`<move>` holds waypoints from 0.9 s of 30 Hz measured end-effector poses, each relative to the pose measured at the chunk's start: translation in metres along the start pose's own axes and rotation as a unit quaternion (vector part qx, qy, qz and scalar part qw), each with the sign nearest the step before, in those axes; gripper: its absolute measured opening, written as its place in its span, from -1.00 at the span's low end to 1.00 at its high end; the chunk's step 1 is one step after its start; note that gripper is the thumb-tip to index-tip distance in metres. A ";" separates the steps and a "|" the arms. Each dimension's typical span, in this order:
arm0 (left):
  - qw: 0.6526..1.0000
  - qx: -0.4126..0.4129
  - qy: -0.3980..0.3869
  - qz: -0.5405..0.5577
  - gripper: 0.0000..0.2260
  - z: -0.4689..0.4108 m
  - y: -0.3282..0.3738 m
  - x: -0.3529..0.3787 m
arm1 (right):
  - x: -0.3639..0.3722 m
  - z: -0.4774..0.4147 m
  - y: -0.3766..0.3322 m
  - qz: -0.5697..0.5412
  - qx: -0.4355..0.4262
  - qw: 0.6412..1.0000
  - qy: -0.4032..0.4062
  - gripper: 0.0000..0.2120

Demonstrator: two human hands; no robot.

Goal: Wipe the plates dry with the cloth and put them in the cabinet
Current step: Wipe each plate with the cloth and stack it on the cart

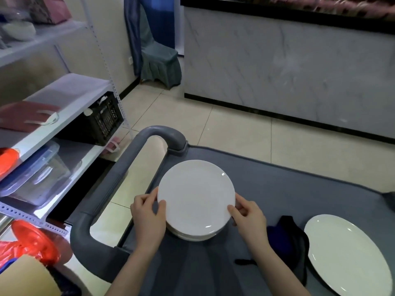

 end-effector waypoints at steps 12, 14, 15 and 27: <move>0.980 0.193 0.015 0.034 -0.72 0.048 0.087 0.043 | -0.112 0.011 0.037 -0.056 0.034 0.994 0.087 -0.78; 0.972 0.232 -0.017 0.038 -0.74 0.070 0.106 0.068 | -0.144 0.018 0.047 -0.058 0.040 0.991 0.111 -0.78; 0.968 0.245 -0.041 0.039 -0.74 0.082 0.112 0.082 | -0.159 0.022 0.053 -0.059 0.045 0.990 0.122 -0.79; 0.929 0.132 -0.345 -0.001 -0.72 0.222 0.107 0.262 | -0.319 0.032 0.136 0.023 0.098 0.981 0.163 -0.80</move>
Point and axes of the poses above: each hand's wrist, its own z-axis away from the middle knuckle, its own x-axis out of the palm, y = z × x, the point moved 3 cm from there along -z, towards the middle knuckle, and after that the axes turned 4 degrees about -z, right-handed, at the moved point
